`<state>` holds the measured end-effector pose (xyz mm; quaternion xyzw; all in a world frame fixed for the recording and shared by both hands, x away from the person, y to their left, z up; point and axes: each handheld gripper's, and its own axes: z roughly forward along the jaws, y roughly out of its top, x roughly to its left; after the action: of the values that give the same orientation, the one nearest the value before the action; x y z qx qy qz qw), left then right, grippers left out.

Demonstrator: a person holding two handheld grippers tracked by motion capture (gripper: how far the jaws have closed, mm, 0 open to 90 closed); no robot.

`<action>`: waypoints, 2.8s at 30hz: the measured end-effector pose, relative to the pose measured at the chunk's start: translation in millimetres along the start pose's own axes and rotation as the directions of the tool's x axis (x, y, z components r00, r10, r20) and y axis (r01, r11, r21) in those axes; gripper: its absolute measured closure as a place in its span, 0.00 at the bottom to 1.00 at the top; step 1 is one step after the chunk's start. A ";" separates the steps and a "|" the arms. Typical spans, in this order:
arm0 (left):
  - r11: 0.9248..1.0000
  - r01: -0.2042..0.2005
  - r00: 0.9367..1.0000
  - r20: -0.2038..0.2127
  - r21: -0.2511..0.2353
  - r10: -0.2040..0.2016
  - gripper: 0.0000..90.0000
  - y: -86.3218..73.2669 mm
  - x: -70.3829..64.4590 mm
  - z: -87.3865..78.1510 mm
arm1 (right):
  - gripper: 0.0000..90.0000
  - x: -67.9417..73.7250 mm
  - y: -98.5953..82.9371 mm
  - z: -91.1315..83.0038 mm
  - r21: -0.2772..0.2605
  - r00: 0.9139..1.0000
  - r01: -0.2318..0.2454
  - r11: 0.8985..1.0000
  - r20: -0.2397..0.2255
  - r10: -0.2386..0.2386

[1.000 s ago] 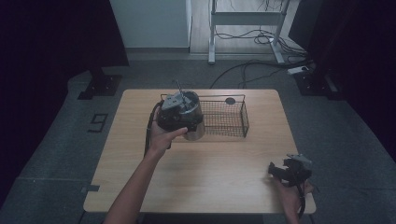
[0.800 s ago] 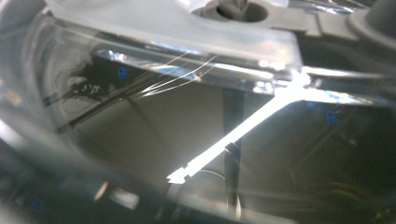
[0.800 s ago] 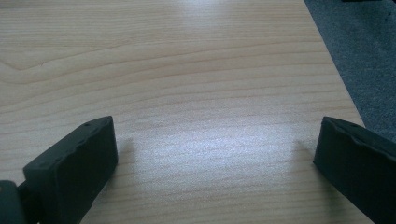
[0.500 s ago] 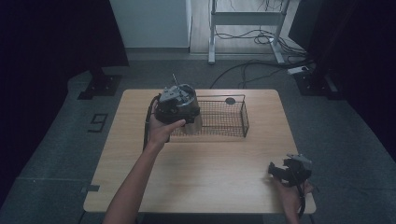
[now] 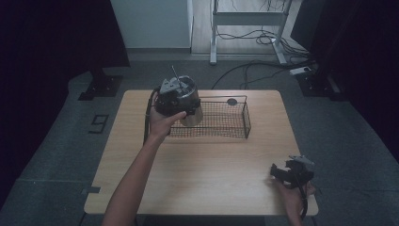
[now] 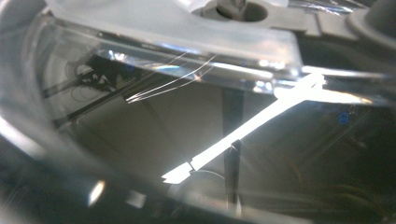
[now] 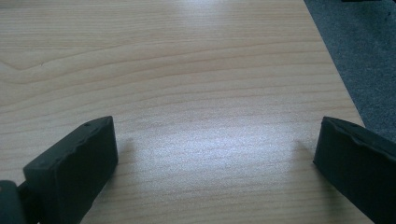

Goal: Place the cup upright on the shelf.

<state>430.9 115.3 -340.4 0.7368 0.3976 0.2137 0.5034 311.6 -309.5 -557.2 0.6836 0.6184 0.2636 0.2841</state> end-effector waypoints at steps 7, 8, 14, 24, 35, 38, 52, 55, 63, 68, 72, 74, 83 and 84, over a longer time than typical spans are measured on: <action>1.000 -0.006 1.000 0.002 0.016 0.006 0.04 0.3 6.1 10.9 | 0.00 0.0 -0.1 -0.1 0.000 1.000 0.000 1.000 0.000 0.000; 1.000 -0.003 1.000 0.008 0.021 0.003 0.04 0.1 7.7 13.1 | 0.00 0.1 -0.3 -0.1 -0.001 1.000 -0.001 1.000 0.000 0.001; 0.999 -0.007 1.000 0.002 0.033 0.007 0.04 -2.0 13.6 26.6 | 0.00 0.2 -0.8 -0.9 0.001 1.000 -0.003 1.000 0.003 0.003; 0.998 -0.017 1.000 -0.012 0.055 0.018 0.04 -5.8 10.1 46.6 | 0.00 0.1 -0.8 -0.9 0.002 1.000 -0.002 1.000 0.003 0.002; 0.997 -0.004 1.000 -0.029 0.076 0.006 0.04 -8.6 14.3 62.2 | 0.00 0.1 -0.8 -0.9 0.002 1.000 -0.002 1.000 0.002 0.002; 0.997 0.005 0.999 -0.035 0.082 -0.002 0.04 -10.8 15.8 68.1 | 0.00 0.1 -0.8 -0.9 0.002 1.000 -0.001 1.000 0.002 0.001; 0.996 0.022 0.998 -0.064 0.087 -0.017 0.04 -17.3 21.7 88.7 | 0.00 0.3 -0.9 -1.1 0.001 1.000 -0.002 1.000 0.001 0.002; 0.995 0.030 0.997 -0.070 0.096 -0.023 0.04 -19.4 22.6 95.2 | 0.00 0.3 -0.9 -1.1 0.001 1.000 -0.003 1.000 0.001 0.003; 0.990 0.032 0.994 -0.111 0.136 -0.017 0.04 -27.4 25.2 110.6 | 0.00 0.5 -0.4 -0.6 0.000 1.000 0.001 1.000 -0.001 -0.001; 0.988 0.039 0.992 -0.123 0.147 -0.021 0.04 -30.7 23.7 117.3 | 0.00 0.6 -0.2 -0.4 -0.001 1.000 0.000 1.000 -0.002 0.000; 0.986 0.043 0.991 -0.133 0.159 -0.022 0.04 -34.1 23.3 121.6 | 0.00 0.5 -0.4 -0.6 -0.001 1.000 0.002 1.000 -0.003 -0.002; 0.985 0.037 0.991 -0.136 0.169 -0.014 0.04 -36.7 23.0 124.5 | 0.01 0.6 -0.5 -0.8 -0.002 1.000 0.003 1.000 -0.003 -0.003; 0.979 0.037 0.991 -0.132 0.199 -0.011 0.04 -49.4 17.3 136.7 | 0.01 0.6 -0.5 -0.8 -0.001 1.000 0.004 1.000 -0.003 -0.004; 0.979 0.038 0.991 -0.131 0.201 -0.012 0.04 -50.5 16.9 137.5 | 0.01 0.5 -0.5 -0.8 -0.002 1.000 0.004 1.000 -0.003 -0.004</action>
<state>520.5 59.1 -443.1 0.7639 0.4584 0.2129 0.4012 310.8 -308.9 -557.0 0.6815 0.6202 0.2647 0.2843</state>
